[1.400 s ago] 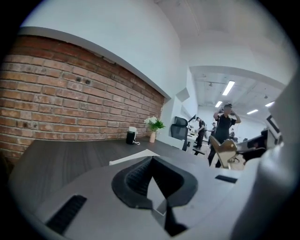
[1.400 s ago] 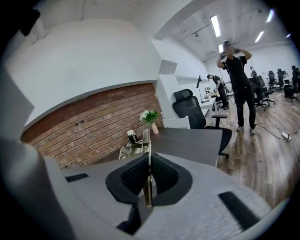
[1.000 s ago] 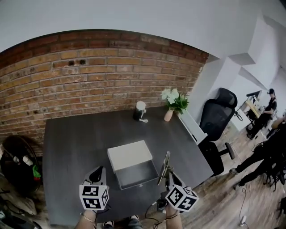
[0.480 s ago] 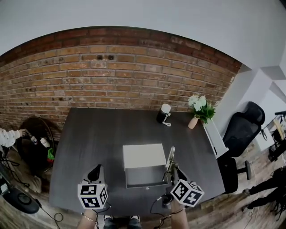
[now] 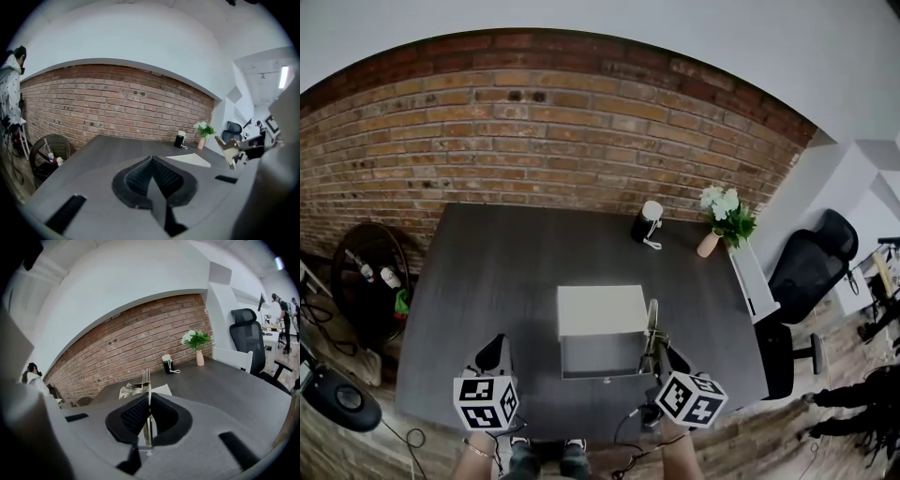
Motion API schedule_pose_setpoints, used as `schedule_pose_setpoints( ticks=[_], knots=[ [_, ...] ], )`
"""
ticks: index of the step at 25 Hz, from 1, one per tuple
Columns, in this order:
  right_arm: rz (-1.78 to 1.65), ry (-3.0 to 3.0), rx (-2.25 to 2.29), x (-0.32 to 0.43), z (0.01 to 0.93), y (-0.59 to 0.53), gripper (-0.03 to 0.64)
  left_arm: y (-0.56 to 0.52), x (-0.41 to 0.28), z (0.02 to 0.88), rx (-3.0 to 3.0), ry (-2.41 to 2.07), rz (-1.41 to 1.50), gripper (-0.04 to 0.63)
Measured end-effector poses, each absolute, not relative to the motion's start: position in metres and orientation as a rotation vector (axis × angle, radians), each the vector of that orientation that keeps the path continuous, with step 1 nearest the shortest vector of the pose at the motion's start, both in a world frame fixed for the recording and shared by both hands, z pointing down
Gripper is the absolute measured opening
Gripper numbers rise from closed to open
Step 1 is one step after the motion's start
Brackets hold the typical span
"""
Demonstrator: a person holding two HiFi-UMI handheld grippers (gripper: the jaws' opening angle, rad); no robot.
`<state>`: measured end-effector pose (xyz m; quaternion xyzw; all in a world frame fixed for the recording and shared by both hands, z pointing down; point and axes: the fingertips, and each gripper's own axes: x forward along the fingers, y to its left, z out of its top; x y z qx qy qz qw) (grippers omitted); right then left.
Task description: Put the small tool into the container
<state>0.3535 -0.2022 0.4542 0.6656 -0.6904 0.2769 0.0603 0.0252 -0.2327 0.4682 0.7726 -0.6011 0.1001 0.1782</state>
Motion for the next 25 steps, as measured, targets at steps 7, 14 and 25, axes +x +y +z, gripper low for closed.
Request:
schedule_pose_setpoints(
  ticks=[7,14,25],
  knots=[
    [0.678,-2.134,1.723,0.330,0.468,-0.204,0.009,-0.217,0.018,0.491,2.127,-1.710,0.316,-0.002],
    [0.512,-2.137,1.426,0.304,0.494,-0.204,0.008,-0.208,-0.004,0.518,2.025,-1.768,0.332,-0.002],
    [0.194,-2.170,0.906,0.263,0.521,-0.208,0.008,-0.200,-0.021,0.537,1.958,-1.805,0.353,-0.002]
  ],
)
